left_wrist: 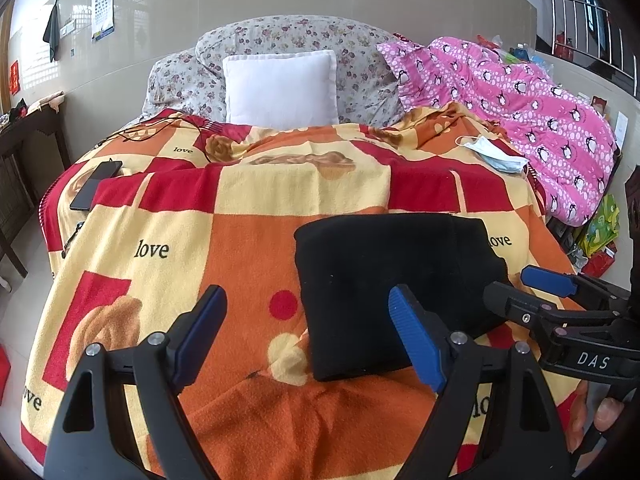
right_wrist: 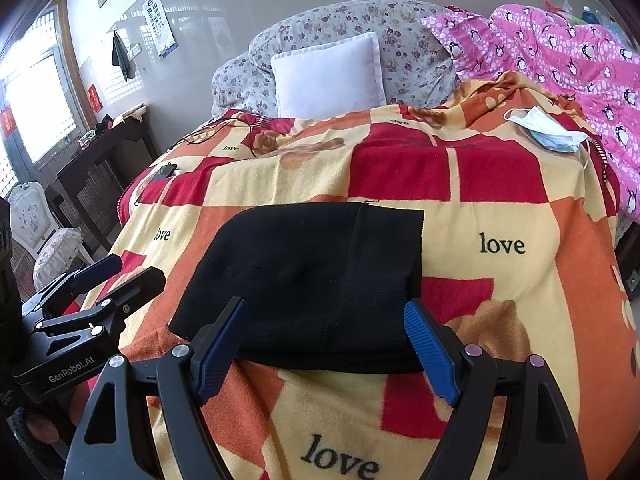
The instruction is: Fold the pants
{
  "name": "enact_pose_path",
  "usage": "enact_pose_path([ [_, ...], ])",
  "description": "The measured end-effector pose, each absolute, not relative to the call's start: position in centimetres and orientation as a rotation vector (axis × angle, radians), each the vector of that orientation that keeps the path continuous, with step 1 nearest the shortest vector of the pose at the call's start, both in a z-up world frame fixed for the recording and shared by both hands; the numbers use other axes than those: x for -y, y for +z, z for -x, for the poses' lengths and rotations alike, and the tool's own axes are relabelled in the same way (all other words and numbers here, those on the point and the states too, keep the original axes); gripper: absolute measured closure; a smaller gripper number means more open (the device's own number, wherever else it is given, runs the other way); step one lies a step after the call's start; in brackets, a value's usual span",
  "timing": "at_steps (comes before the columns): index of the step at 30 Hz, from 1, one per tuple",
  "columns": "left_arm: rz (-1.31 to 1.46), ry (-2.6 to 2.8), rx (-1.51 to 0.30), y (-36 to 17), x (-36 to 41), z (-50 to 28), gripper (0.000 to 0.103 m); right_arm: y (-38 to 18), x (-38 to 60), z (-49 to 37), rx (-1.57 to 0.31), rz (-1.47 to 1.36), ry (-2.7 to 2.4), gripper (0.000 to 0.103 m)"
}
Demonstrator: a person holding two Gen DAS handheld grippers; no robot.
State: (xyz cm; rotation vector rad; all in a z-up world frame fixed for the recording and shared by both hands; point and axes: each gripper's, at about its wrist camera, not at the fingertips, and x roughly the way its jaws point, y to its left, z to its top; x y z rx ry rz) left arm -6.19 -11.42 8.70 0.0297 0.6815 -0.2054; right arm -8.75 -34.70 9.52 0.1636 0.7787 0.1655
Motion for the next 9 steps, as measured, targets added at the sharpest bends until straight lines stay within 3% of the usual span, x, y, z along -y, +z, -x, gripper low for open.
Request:
enact_pose_path([
  [9, -0.028, -0.216, -0.669, 8.32, 11.1, 6.26, 0.019, 9.36, 34.64, 8.69, -0.781, -0.164, 0.165, 0.022],
])
